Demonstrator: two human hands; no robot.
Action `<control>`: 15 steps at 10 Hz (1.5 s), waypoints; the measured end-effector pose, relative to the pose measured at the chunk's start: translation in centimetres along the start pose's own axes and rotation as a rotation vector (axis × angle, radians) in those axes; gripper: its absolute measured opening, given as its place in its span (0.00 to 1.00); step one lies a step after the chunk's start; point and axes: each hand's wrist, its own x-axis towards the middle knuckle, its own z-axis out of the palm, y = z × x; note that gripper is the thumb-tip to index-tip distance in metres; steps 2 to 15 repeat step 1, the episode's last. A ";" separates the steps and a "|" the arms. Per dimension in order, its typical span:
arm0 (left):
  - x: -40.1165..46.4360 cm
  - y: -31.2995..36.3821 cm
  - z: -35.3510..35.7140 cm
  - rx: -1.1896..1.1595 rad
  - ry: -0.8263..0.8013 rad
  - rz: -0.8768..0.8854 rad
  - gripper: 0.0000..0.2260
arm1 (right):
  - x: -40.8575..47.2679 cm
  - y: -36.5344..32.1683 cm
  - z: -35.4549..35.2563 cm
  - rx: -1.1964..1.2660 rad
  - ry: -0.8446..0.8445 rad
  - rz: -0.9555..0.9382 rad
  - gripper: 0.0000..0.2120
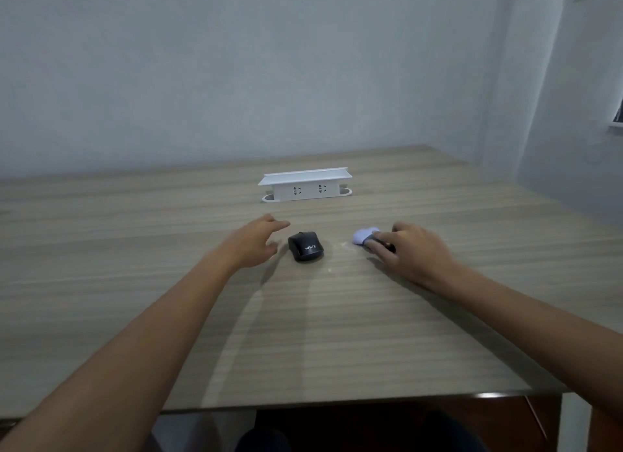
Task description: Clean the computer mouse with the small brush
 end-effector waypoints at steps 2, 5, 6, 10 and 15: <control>-0.7 -0.4 0.7 -0.074 0.103 -0.108 0.24 | 0.3 0.6 -0.9 0.105 0.025 0.081 0.21; -0.7 -0.4 0.7 -0.074 0.103 -0.108 0.24 | 0.3 0.6 -0.9 0.105 0.025 0.081 0.21; -0.7 -0.4 0.7 -0.074 0.103 -0.108 0.24 | 0.3 0.6 -0.9 0.105 0.025 0.081 0.21; -0.7 -0.4 0.7 -0.074 0.103 -0.108 0.24 | 0.3 0.6 -0.9 0.105 0.025 0.081 0.21; -0.7 -0.4 0.7 -0.074 0.103 -0.108 0.24 | 0.3 0.6 -0.9 0.105 0.025 0.081 0.21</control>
